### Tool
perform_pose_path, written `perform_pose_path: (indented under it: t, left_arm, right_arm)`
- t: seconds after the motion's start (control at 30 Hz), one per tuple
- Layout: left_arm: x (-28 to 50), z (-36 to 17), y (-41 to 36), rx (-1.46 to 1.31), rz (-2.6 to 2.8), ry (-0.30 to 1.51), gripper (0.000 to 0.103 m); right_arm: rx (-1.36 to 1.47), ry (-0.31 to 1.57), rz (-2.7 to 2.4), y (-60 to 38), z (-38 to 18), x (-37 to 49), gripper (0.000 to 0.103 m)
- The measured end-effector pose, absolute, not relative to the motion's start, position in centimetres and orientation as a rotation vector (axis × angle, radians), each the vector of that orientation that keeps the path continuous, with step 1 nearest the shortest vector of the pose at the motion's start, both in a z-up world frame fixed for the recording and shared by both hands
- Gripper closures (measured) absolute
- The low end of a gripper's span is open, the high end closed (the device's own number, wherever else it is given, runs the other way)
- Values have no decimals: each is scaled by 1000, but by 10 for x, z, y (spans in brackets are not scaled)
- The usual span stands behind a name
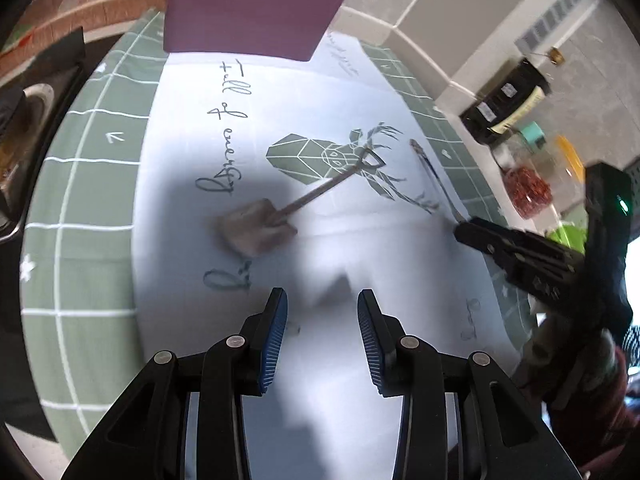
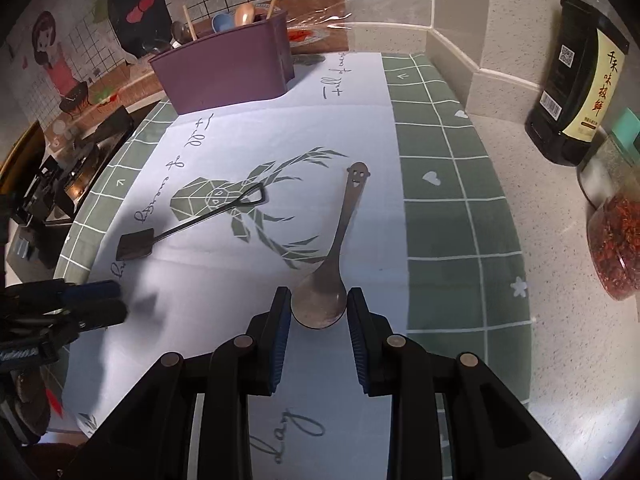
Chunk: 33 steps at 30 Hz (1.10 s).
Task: Organize utensils
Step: 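Grasp the metal spoon with the smiley-face handle using the right tool, then hold the smiley spoon in the right tool while the left tool grasps the black spatula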
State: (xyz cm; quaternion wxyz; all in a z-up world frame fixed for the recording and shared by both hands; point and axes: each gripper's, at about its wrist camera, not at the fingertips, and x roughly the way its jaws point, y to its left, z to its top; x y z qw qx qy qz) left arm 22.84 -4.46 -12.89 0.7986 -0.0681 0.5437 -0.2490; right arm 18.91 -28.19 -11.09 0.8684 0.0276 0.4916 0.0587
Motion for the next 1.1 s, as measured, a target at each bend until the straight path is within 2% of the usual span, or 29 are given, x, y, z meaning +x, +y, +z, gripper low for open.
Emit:
perform_pose_path:
  t: [0.73,0.9,1.1]
  left_arm:
    - [349,-133,-73,-173,-232,1084,63]
    - [359,-133,-95,-66,-142,1070,63]
    - [356,-137,-111,28,-76,1053,63]
  right_arm:
    - [63,1042,206,-314,-122,233,74]
    - [92,1017,240,-316,-123,240,66]
    - [125,1000,260,-318,-123,242,62]
